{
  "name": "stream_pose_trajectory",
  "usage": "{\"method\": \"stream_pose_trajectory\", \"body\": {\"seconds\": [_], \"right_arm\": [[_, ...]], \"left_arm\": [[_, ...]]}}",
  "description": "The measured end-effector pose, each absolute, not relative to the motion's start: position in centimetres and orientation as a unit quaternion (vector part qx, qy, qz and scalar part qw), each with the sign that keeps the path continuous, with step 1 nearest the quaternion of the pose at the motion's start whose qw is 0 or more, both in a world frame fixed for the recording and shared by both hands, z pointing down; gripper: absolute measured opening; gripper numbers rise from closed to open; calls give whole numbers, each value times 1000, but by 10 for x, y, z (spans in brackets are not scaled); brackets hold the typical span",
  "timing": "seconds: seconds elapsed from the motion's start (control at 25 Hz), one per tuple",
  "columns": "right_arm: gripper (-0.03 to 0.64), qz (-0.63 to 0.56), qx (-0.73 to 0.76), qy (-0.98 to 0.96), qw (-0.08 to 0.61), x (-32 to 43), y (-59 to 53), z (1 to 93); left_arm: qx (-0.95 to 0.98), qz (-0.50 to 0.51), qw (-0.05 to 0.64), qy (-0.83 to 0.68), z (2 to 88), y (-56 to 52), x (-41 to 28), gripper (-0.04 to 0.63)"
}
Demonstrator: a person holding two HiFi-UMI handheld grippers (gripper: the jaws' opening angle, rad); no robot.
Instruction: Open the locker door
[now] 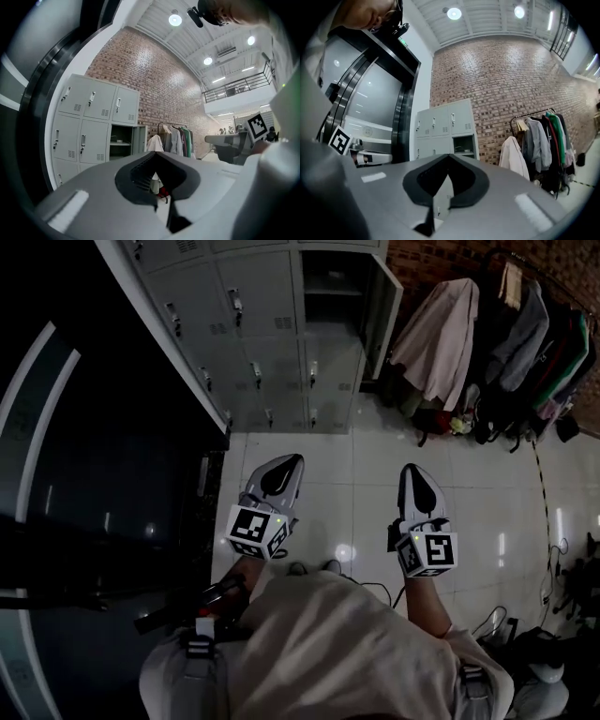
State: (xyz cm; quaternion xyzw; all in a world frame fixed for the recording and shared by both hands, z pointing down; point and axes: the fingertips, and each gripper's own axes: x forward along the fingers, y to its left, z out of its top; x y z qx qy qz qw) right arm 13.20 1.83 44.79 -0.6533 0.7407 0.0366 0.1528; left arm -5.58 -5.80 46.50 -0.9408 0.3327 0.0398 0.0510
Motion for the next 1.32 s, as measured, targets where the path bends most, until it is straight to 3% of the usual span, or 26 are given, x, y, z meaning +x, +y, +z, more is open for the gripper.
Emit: {"method": "stream_pose_trajectory", "body": {"seconds": [0.32, 0.48, 0.84, 1.32], "right_arm": [[0, 38, -661, 735, 146, 115, 13, 437], [0, 52, -652, 745, 128, 73, 30, 458], [0, 60, -669, 737, 77, 60, 67, 548], [0, 65, -667, 739, 69, 55, 58, 551]], "left_arm": [[-941, 43, 35, 333, 459, -63, -73, 51], [-936, 76, 30, 341, 466, -41, -115, 51], [-944, 86, 11, 318, 547, -19, -92, 51], [-941, 90, 7, 325, 563, -24, -99, 51]]}}
